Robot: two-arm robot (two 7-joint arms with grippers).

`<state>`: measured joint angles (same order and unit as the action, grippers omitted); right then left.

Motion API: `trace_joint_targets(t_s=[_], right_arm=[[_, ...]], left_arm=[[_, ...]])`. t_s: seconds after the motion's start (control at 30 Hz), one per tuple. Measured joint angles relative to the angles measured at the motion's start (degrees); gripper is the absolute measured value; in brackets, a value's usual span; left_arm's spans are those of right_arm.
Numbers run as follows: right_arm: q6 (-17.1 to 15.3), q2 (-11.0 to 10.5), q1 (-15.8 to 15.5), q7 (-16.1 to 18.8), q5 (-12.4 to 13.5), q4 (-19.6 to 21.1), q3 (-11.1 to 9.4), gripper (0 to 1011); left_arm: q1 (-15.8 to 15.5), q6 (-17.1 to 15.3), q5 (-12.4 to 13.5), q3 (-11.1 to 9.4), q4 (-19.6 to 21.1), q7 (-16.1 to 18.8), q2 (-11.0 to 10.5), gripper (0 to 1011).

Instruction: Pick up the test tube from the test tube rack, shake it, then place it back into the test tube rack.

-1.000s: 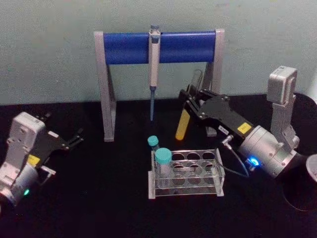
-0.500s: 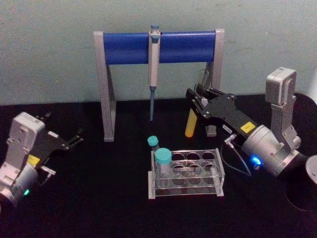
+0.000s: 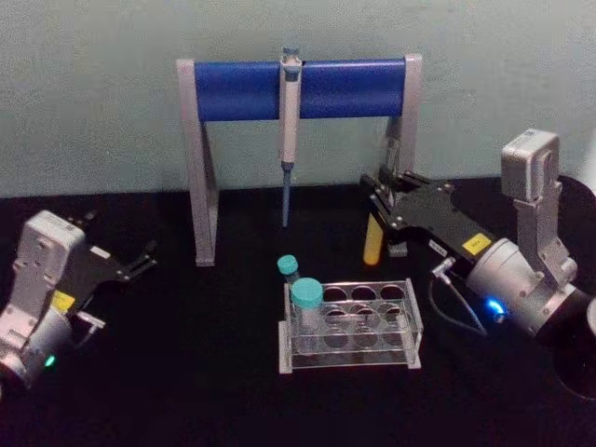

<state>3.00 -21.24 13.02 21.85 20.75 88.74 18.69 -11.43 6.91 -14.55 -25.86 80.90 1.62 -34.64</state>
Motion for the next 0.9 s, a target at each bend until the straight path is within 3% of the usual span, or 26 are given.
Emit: trace_joint_targets(t_s=[0.17,0.33,0.6,0.8,0.9], right_arm=[[-2.1,-1.79,-1.54,-0.24,-1.57,2.63,-0.03,233],[-3.46,-3.06,-3.18,0.54,-1.51,5.06,-0.22,233],[-4.62,-3.27,-3.96,4.65,3.85,5.88,0.34,233],[-4.32,-2.23,-2.53,5.98,6.6,3.9,1.29,233],[-2.61,-0.97,-1.14,6.22,7.76,1.82,1.86,234]], left_arm=[[0.0,0.0,0.0,0.0,0.0,0.0,0.0,1002],[0.0,0.0,0.0,0.0,0.0,0.0,0.0,1001],[0.0,0.0,0.0,0.0,0.0,0.0,0.0,1001],[0.0,0.0,0.0,0.0,0.0,0.0,0.0,1001],[0.0,0.0,0.0,0.0,0.0,0.0,0.0,1001]])
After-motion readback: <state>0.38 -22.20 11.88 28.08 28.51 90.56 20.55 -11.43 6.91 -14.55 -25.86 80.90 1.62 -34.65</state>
